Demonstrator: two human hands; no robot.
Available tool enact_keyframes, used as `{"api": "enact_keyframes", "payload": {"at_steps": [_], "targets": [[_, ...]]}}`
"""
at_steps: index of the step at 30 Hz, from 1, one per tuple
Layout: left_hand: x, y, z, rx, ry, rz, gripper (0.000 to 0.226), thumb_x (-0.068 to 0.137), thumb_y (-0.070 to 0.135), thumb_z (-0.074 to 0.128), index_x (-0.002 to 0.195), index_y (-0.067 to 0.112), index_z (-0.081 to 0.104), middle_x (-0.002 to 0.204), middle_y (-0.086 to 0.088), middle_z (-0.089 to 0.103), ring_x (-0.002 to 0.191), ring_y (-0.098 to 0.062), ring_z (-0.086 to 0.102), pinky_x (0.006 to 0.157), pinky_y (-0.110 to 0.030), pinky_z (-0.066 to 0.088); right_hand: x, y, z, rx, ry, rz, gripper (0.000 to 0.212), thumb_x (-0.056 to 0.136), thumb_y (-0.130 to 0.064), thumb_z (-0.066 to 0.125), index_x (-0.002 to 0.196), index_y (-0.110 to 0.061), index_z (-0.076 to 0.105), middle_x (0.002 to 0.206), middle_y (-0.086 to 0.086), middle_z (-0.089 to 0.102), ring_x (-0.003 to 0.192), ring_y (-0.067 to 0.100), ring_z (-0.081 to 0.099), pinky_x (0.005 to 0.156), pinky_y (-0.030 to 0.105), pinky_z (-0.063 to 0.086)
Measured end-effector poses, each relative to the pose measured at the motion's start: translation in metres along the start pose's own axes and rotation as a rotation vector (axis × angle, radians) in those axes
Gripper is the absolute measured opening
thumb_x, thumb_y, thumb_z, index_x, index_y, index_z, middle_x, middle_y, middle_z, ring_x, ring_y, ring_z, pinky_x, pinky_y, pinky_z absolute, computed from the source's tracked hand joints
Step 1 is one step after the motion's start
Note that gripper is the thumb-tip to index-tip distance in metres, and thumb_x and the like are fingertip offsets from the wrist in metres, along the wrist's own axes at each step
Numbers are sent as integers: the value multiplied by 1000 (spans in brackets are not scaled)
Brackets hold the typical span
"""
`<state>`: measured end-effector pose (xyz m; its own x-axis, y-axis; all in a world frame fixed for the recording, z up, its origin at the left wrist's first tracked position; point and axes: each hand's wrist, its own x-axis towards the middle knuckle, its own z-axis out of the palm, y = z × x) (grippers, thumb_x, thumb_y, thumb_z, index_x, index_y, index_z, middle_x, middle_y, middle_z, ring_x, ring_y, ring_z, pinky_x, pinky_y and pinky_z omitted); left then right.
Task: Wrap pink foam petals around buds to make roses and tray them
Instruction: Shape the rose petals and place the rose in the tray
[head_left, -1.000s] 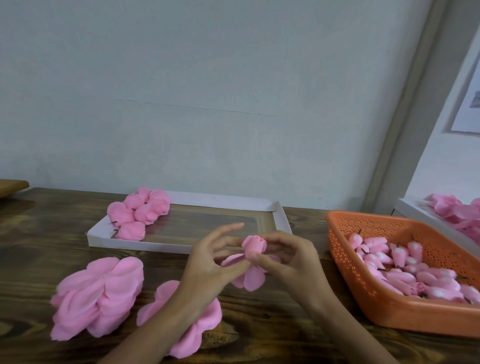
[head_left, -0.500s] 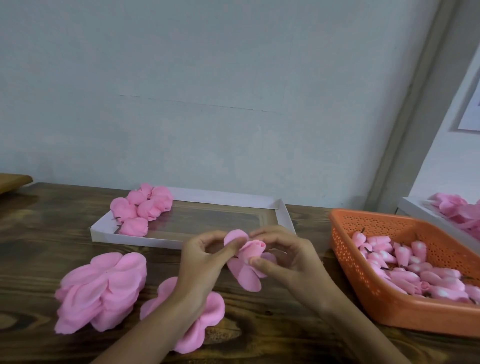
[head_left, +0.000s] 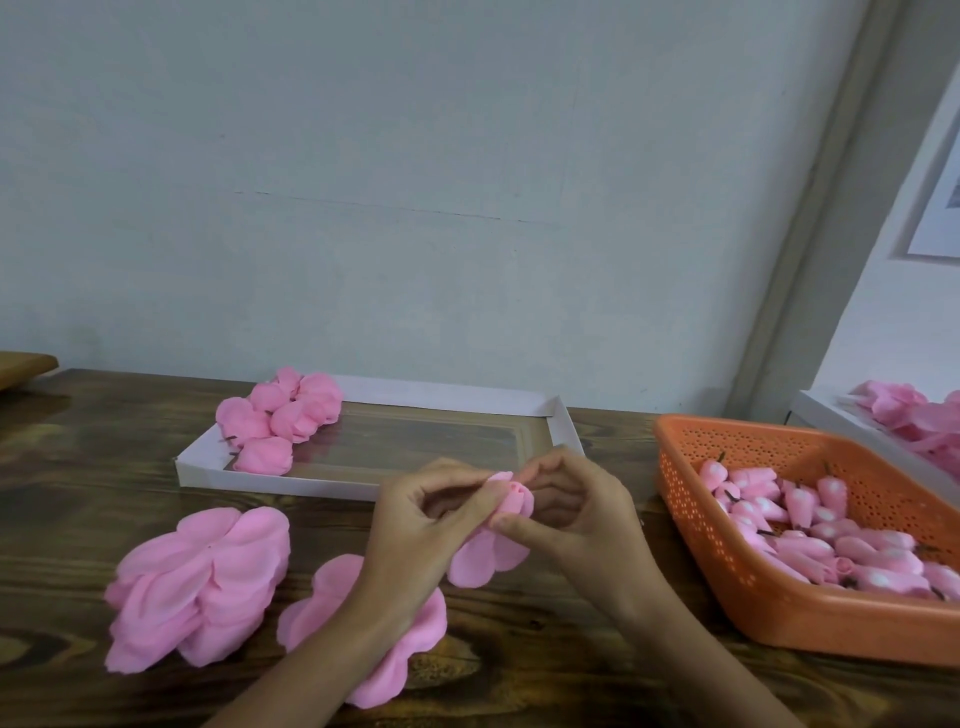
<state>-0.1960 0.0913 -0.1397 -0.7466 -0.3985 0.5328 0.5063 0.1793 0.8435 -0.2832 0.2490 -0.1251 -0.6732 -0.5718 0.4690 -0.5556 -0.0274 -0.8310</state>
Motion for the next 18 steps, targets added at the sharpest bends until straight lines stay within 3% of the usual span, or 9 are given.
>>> {"api": "enact_keyframes", "payload": {"at_steps": [3, 10, 13, 18], "targets": [[1, 2, -1, -48, -30, -19, 20, 86, 19, 77, 102, 10, 83, 98, -9, 79, 94, -26, 77, 78, -28, 62, 2, 2, -2, 55, 19, 34, 52, 73, -23, 93, 117, -18, 65, 101, 4, 80, 92, 22, 79, 80, 50, 65], [5, 2, -5, -45, -93, -55, 23, 88, 32, 76, 99, 14, 84, 99, -9, 77, 96, -27, 74, 80, -28, 59, 0, 4, 1, 64, 32, -27, 31, 77, -24, 89, 104, -13, 79, 97, 2, 81, 91, 23, 79, 81, 47, 66], [4, 1, -7, -73, -83, -103, 22, 88, 18, 69, 103, 25, 84, 105, -3, 80, 102, -24, 76, 82, -27, 60, 0, 5, 3, 116, 76, -5, 23, 79, -19, 91, 99, -16, 80, 94, 5, 81, 88, 26, 79, 79, 49, 65], [8, -1, -7, -42, -48, -120, 33, 90, -1, 75, 114, 20, 78, 109, 1, 81, 105, -18, 76, 86, -23, 59, 6, 6, -7, 136, 58, -15, 20, 83, -11, 87, 101, -15, 79, 97, 4, 82, 91, 23, 79, 78, 31, 63]]}}
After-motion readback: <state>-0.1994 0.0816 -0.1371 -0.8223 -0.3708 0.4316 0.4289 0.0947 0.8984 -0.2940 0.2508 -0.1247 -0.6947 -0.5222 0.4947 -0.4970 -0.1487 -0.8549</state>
